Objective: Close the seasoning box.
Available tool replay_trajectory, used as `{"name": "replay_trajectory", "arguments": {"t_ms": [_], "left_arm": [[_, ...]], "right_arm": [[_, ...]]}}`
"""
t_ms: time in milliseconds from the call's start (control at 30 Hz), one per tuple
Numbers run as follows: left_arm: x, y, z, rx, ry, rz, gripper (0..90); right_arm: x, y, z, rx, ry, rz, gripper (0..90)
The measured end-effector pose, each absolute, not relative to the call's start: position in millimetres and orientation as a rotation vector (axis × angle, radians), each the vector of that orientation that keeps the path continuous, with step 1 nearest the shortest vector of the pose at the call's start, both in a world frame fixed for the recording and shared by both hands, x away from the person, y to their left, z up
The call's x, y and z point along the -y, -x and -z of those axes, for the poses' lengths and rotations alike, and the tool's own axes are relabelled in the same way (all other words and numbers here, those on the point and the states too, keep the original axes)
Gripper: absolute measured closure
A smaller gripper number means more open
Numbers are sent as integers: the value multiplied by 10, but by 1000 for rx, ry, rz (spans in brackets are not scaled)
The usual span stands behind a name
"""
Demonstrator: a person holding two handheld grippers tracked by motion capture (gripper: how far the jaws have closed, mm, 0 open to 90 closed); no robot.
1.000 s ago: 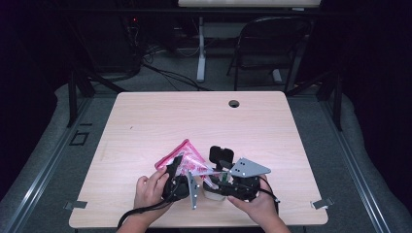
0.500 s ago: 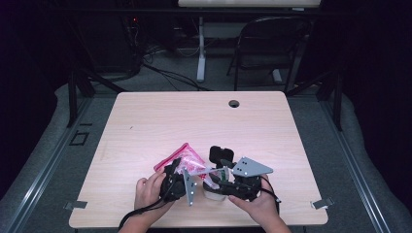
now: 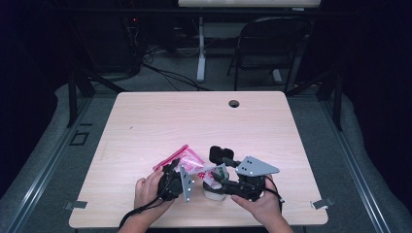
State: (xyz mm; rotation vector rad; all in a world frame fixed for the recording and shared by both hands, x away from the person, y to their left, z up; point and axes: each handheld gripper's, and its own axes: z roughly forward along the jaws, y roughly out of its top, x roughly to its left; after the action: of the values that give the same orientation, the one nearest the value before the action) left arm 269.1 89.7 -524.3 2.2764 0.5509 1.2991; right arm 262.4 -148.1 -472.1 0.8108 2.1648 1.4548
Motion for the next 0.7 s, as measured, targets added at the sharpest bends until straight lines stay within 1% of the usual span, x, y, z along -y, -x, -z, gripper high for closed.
{"name": "replay_trajectory", "arguments": {"t_ms": [300,400,500,567,700], "left_arm": [[-1054,-2762,5250,-660,-2278,-1135,717],[-1122,-2787,5256,-705,-2259,-1089,719],[-1181,-2812,5255,-746,-2235,-1023,720],[-1219,-2833,5261,-784,-2211,-952,721],[-1270,-2862,5268,-826,-2176,-878,722]], "right_arm": [[1569,-2586,4611,-2120,-821,-1510,417],[1587,-2598,4618,-2117,-836,-1510,417],[1592,-2607,4629,-2117,-842,-1507,417],[1596,-2610,4630,-2115,-844,-1504,417],[1615,-2618,4628,-2107,-853,-1506,418]]}}
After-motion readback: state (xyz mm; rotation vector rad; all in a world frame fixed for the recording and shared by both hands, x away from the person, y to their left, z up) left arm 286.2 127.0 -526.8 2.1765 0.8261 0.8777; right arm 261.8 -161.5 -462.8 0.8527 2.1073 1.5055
